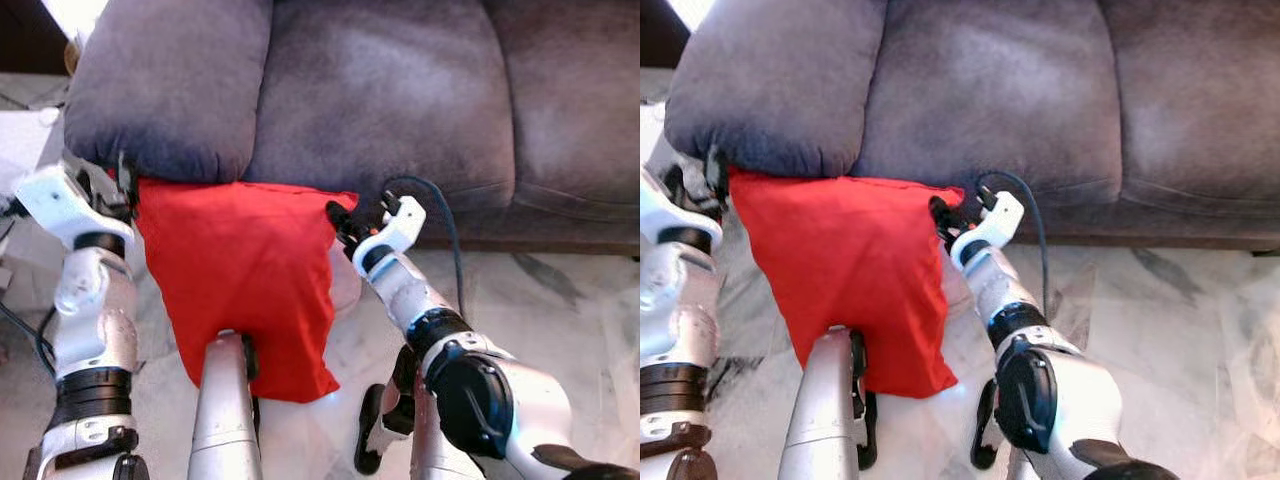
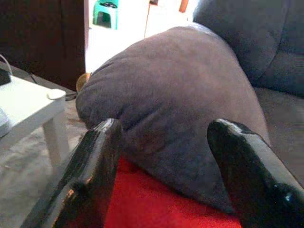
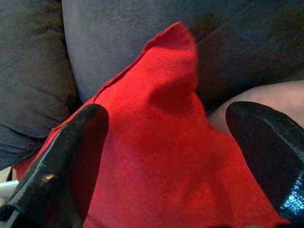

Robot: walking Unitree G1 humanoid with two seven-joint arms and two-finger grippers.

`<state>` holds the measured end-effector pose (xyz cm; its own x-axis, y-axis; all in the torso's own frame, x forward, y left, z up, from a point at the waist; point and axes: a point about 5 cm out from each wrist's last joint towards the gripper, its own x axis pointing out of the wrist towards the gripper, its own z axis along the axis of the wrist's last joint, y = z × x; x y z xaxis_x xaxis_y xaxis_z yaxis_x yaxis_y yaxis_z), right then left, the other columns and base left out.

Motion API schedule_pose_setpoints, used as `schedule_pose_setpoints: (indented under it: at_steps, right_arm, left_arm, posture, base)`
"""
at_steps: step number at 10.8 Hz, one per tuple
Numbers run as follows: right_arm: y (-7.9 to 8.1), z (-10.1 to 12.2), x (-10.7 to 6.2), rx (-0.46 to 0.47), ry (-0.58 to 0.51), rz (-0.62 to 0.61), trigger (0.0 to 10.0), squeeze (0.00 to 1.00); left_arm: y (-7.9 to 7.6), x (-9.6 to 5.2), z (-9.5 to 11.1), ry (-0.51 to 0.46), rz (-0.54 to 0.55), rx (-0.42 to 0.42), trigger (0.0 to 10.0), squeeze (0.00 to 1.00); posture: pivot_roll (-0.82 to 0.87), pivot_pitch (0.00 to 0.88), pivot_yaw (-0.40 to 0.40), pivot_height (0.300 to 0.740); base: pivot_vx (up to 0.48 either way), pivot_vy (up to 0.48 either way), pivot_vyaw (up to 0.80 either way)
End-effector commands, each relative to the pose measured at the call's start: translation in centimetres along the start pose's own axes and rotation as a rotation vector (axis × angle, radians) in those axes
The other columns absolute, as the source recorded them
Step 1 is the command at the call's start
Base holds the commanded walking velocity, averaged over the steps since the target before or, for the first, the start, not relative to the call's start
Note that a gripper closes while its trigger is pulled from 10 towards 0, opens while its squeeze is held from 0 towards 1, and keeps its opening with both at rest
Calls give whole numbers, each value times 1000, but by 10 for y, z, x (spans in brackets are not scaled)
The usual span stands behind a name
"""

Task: Move the pillow to the sofa from floor

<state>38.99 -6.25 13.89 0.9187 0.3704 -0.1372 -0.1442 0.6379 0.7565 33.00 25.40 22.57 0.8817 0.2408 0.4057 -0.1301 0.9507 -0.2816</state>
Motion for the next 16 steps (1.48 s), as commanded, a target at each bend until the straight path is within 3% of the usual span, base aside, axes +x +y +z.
schedule_pose_setpoints:
  at_steps: [1, 7, 8, 16]
  right_arm:
    - [2, -12, 0, 27, 39, -5, 10000, 0]
    - [20, -18, 4, 61, 18, 72, 10000, 0]
    - [20, -19, 4, 56, 14, 71, 0, 0]
    - [22, -17, 4, 30, -2, 103, 0, 0]
  left_arm:
    - [13, -6, 5, 5, 19, 15, 10000, 0]
    - [18, -19, 33, -2, -3, 24, 10000, 0]
    - [16, -20, 35, 0, -7, 21, 10000, 0]
    - [10, -15, 32, 30, -15, -11, 10000, 0]
  posture:
    - [262, 426, 33, 546]
    - [334, 444, 57, 546]
    - [330, 440, 57, 546]
    - [317, 436, 77, 546]
  base:
    - [0, 0, 0]
    - [0, 0, 0]
    - [0, 0, 0]
    - [0, 0, 0]
